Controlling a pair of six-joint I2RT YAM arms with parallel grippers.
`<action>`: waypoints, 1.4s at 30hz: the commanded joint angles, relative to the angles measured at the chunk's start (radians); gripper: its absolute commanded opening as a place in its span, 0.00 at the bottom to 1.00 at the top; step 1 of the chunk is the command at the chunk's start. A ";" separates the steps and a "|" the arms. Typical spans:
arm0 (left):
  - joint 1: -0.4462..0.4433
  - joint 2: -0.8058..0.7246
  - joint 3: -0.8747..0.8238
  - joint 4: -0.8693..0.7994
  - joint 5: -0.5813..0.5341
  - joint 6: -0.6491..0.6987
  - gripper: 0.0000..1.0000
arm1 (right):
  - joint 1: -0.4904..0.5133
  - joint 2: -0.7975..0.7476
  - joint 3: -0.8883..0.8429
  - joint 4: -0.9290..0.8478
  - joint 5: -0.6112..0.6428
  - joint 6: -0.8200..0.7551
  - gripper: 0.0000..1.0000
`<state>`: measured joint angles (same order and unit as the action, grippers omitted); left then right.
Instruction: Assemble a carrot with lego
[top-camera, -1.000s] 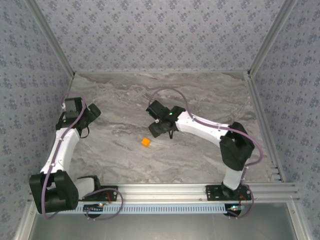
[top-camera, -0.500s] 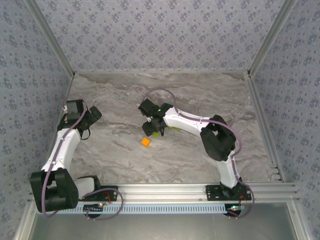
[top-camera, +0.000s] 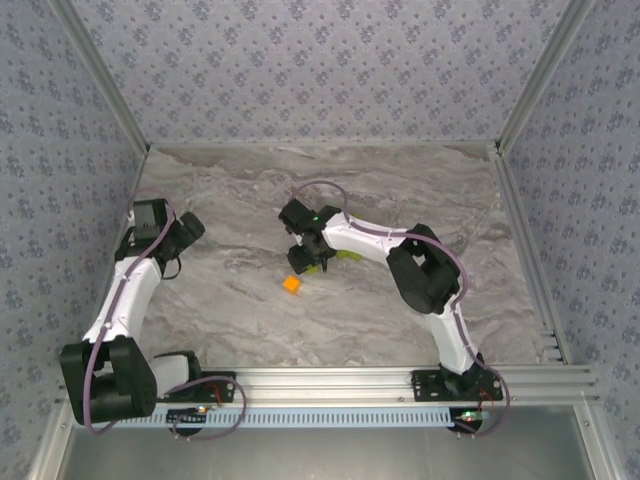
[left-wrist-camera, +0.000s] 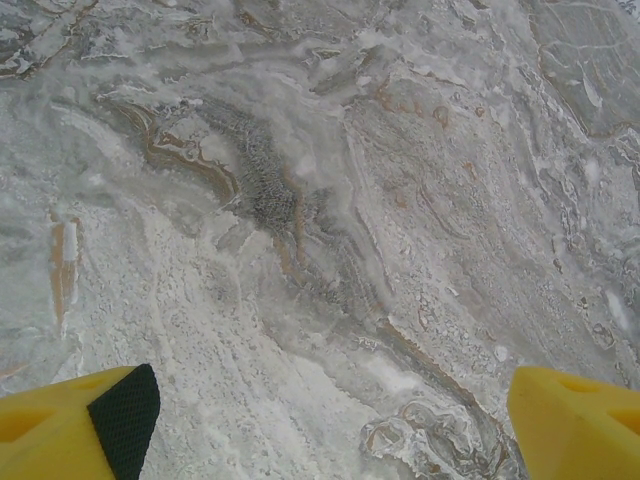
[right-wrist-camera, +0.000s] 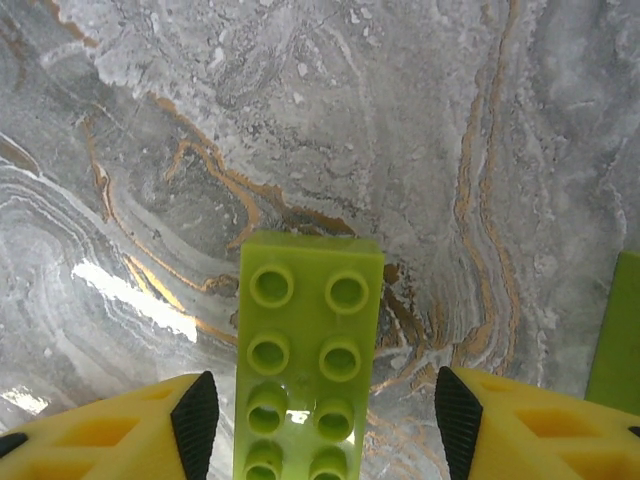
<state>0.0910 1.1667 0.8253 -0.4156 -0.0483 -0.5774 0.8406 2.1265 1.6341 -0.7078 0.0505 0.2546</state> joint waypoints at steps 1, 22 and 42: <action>0.002 0.001 0.009 0.015 0.013 -0.002 0.92 | -0.005 0.032 0.038 -0.028 -0.020 -0.007 0.62; 0.002 0.012 0.012 0.019 0.018 -0.002 0.92 | 0.002 -0.018 0.074 -0.098 0.037 -0.025 0.39; 0.001 -0.011 0.011 0.008 0.025 -0.001 0.92 | 0.171 -0.110 0.117 -0.278 -0.064 -0.243 0.37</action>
<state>0.0910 1.1744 0.8253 -0.4152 -0.0372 -0.5774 1.0027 2.0064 1.7454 -0.9577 0.0055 0.0704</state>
